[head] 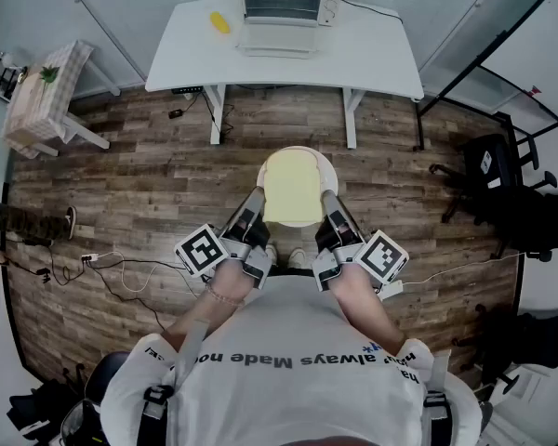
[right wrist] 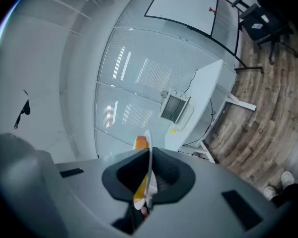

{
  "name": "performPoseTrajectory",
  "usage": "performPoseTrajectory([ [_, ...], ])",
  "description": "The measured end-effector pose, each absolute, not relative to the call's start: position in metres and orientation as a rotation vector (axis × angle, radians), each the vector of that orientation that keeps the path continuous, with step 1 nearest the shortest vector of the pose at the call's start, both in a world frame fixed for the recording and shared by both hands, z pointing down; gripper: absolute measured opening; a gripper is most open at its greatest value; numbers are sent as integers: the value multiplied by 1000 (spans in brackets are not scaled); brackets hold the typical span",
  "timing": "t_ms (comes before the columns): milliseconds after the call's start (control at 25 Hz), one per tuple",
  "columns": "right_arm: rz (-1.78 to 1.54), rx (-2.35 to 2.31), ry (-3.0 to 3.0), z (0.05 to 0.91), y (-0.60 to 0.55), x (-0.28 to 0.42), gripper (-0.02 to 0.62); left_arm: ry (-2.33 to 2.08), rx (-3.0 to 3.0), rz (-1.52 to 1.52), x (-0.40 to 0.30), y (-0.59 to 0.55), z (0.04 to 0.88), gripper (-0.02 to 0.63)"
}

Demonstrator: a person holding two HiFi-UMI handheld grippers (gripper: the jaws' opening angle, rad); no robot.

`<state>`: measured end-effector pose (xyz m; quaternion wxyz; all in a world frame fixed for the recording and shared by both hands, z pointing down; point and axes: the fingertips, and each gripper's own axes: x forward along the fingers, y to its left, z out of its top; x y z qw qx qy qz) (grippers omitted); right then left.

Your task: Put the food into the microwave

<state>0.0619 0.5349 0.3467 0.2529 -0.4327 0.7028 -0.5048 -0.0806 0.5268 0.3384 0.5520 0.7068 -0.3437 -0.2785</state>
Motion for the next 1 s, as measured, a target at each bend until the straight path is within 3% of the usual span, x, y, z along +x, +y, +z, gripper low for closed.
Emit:
performPoseTrajectory([
  [1000,-1376,-1210,1881,353,532,1,25,-797,1655,-671,-143,523,345,17],
])
